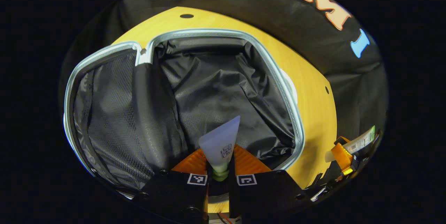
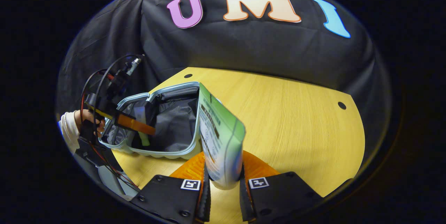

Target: First open the suitcase, pack the skin care products into it, and then close the suitcase.

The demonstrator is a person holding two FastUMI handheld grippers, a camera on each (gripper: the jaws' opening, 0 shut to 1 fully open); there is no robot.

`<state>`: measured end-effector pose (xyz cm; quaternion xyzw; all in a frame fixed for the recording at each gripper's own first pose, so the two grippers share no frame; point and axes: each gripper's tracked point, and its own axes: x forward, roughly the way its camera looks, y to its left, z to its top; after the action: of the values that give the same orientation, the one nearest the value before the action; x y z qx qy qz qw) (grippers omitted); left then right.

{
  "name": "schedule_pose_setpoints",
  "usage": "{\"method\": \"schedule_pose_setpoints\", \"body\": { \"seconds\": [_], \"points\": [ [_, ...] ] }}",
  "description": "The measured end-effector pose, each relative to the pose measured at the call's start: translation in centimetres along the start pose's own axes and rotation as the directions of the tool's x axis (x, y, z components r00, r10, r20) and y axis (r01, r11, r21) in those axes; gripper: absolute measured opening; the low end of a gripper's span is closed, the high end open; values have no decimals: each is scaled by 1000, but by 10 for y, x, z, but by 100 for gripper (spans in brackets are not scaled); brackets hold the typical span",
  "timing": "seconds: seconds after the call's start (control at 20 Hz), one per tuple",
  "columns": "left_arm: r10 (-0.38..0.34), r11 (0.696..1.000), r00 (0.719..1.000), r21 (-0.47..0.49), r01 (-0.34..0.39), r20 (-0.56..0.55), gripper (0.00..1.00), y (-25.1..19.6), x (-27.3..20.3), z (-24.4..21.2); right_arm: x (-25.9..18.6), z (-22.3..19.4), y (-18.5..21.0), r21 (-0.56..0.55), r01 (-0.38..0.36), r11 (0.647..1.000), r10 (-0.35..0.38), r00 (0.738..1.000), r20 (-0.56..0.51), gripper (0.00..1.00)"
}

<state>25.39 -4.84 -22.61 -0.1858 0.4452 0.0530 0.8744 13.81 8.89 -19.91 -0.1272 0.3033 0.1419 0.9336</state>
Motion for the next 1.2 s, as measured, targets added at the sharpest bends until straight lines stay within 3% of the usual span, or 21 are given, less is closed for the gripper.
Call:
{"method": "schedule_pose_setpoints", "body": {
  "seconds": [0.1, 0.15, 0.35, 0.4, 0.5, 0.55, 0.7, 0.75, 0.9, 1.2],
  "points": [
    [-13, 1000, 999, -23, 12, -48, 16, 1, 8, -4, 2, 11, 10, 5, -19, 1000, 19, 1000, -17, 36],
    [-14, 1000, 998, -25, 12, -62, 16, 2, 8, -4, 3, 17, 15, 14, -31, 999, 31, 999, -24, 32],
    [-55, 998, 997, -13, 54, -46, 24, -7, 5, -2, 9, 42, 24, -25, -34, 999, 33, 998, -54, 36],
    [-78, 997, 996, -30, 76, -37, 37, -14, 2, -2, 11, 48, 28, -43, -39, 998, 36, 997, -63, 32],
    [-109, 993, 994, -48, 109, -5, 65, -24, -8, 3, 14, 57, 41, -60, -68, 996, 62, 994, -88, 36],
    [-123, 991, 992, -51, 124, 20, 70, -29, -16, 6, 16, 59, 49, -65, -89, 994, 82, 991, -107, 32],
    [-136, 989, 987, -50, 141, 90, 91, -30, -38, 12, 26, 64, 76, -74, -153, 985, 138, 975, -172, 35],
    [-139, 988, 984, -55, 146, 108, 91, -29, -47, 11, 33, 62, 85, -60, -173, 983, 158, 967, -199, 32],
    [-141, 985, 979, -79, 153, 145, 91, -19, -67, 5, 57, 56, 115, 16, -232, 973, 228, 936, -268, 35],
    [-155, 959, 968, -206, 196, 200, 91, 11, -106, -8, 106, 3, 133, 29, -243, 969, 230, 861, -453, 31]
  ]
}}
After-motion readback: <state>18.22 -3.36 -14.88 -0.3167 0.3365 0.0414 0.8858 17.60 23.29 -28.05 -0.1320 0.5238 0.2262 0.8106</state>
